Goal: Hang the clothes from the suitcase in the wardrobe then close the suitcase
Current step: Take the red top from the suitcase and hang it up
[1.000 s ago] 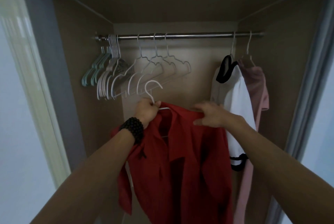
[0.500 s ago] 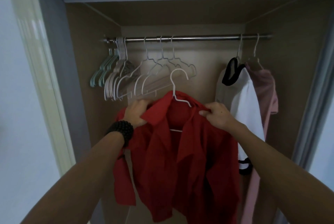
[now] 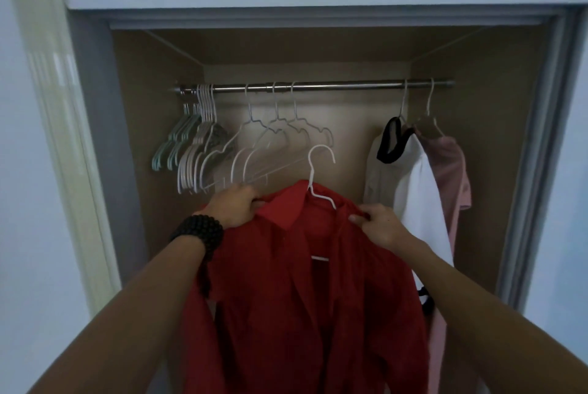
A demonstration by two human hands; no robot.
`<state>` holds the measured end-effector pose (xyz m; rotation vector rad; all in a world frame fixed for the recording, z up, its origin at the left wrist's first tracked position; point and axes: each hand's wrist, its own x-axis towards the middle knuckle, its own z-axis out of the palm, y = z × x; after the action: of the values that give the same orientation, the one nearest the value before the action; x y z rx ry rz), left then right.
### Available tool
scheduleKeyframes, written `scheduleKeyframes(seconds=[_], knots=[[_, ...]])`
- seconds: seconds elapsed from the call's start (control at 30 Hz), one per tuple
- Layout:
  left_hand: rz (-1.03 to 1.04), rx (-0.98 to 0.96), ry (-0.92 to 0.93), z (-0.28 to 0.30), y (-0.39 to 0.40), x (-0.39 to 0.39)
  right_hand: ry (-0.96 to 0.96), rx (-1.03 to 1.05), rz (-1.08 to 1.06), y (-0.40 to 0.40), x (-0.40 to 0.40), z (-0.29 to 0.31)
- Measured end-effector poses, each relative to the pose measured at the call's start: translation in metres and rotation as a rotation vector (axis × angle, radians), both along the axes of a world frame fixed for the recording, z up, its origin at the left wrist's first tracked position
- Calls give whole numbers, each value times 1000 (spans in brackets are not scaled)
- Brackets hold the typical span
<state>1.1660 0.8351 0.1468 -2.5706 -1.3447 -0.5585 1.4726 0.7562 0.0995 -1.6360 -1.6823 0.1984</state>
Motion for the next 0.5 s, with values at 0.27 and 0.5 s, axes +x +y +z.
scheduleKeyframes(seconds=[0.27,0.5], knots=[[382,69,-90,22,-30,46,39,-31,-74,-14,-7,20],[-39,-825,-927,41,-36,92,-62,143,-251,-25,6,38]])
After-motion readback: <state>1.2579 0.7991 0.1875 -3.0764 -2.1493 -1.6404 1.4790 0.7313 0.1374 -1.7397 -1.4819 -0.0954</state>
